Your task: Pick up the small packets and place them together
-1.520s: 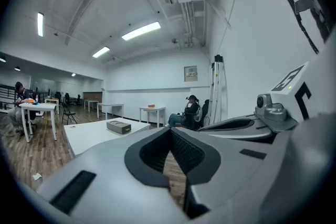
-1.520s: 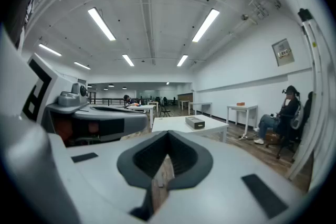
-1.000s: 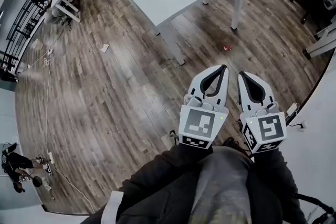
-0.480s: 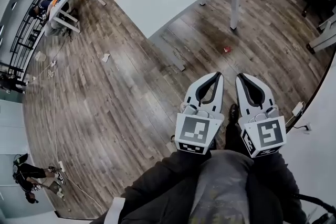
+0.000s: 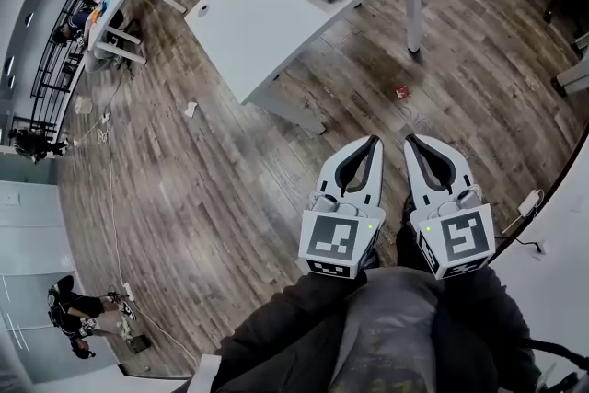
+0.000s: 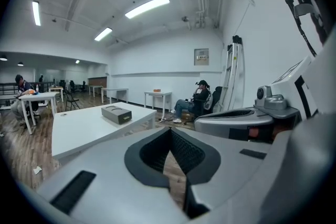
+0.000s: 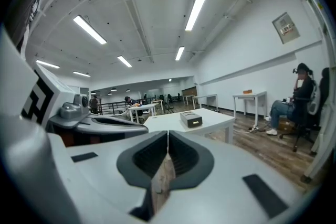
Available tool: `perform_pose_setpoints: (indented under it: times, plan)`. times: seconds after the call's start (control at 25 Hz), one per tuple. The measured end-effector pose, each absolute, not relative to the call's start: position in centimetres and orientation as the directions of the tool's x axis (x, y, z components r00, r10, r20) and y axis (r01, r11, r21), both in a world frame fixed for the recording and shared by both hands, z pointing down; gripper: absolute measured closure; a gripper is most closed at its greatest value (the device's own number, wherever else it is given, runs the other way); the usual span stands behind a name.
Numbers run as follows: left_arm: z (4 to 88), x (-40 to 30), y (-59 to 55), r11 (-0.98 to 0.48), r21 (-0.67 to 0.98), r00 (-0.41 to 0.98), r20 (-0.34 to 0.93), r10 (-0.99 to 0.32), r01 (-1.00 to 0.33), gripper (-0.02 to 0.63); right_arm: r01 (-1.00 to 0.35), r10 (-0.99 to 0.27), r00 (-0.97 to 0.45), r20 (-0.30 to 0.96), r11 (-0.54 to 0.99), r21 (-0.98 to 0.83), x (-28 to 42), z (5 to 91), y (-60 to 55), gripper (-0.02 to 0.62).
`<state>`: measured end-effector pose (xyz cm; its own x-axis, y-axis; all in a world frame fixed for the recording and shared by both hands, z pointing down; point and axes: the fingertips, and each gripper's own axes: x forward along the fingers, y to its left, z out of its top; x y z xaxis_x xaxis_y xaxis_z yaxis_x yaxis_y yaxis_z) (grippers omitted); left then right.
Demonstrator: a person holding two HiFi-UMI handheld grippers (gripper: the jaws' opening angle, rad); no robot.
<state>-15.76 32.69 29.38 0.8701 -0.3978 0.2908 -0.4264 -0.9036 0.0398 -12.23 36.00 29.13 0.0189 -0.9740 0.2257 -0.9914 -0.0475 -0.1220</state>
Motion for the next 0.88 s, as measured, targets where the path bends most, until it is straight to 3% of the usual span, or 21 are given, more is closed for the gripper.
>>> perform_pose_setpoints:
  times: [0.24,0.88]
  plan:
    - [28.1,-11.1,30.4,-0.895,0.019,0.864,0.273,-0.423,-0.445,0.603,-0.993,-0.98,-0.022,0.197,-0.001,-0.117,-7.6,28.0,33.0,0.589]
    - [27.7,-9.8,20.6,-0.862,0.045,0.844,0.235,-0.483,-0.505,0.603,-0.996,-0.975,-0.069,0.213,0.055,-0.071,-5.7,27.7,23.6,0.589]
